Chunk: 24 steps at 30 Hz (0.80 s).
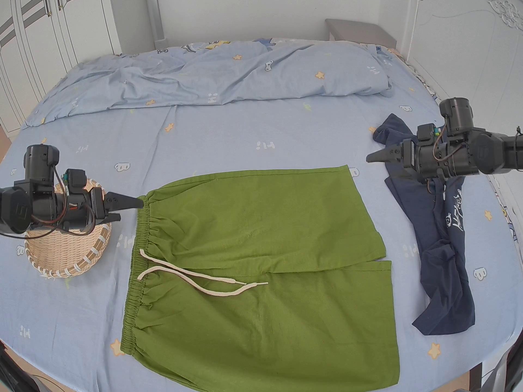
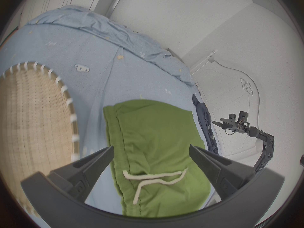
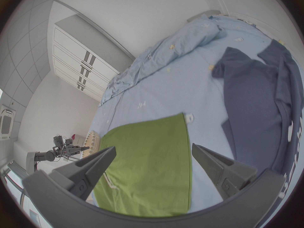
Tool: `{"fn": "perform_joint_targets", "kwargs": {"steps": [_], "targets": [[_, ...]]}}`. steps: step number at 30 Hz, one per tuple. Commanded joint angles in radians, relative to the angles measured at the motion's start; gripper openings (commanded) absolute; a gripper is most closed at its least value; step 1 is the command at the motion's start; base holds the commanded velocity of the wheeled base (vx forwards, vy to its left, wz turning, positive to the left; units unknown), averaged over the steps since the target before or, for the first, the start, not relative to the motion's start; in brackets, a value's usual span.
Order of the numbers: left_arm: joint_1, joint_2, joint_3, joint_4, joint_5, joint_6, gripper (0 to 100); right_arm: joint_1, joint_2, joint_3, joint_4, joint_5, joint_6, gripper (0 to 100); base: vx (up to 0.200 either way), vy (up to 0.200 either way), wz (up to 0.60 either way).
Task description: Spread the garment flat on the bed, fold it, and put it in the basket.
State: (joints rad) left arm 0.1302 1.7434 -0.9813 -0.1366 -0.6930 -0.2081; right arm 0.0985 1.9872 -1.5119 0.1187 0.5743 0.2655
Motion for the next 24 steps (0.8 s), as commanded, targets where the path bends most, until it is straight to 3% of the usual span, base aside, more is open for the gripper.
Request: {"fn": "perform_joint_targets", "kwargs": {"steps": [1, 5, 7, 11, 15, 19, 24], "targets": [[0.035, -0.292, 0.466, -0.001, -0.014, -0.020, 100, 0.046, -0.510, 0.740, -0.139, 0.007, 0.014, 100, 0.000, 0.000, 0.00], [0.035, -0.320, 0.579, -0.009, -0.017, -0.017, 100, 0.073, -0.602, 0.946, -0.212, 0.007, 0.017, 100, 0.000, 0.000, 0.00], [0.035, -0.320, 0.659, -0.009, -0.054, -0.014, 100, 0.084, -0.676, 1.096, -0.261, 0.009, 0.018, 100, 0.000, 0.000, 0.00], [0.049, -0.318, 0.728, -0.012, -0.109, -0.008, 100, 0.081, -0.748, 1.219, -0.277, 0.029, 0.018, 100, 0.000, 0.000, 0.00], [0.065, -0.314, 0.767, -0.014, -0.114, 0.030, 100, 0.073, -0.814, 1.302, -0.278, 0.062, 0.018, 100, 0.000, 0.000, 0.00], [0.120, -0.272, 0.837, -0.012, -0.114, 0.164, 100, 0.073, -0.875, 1.380, -0.277, 0.068, 0.018, 100, 0.000, 0.000, 0.00], [0.169, -0.074, 0.882, -0.023, -0.089, 0.427, 100, 0.073, -0.913, 1.454, -0.280, 0.072, 0.026, 100, 0.000, 0.000, 0.00]]}}
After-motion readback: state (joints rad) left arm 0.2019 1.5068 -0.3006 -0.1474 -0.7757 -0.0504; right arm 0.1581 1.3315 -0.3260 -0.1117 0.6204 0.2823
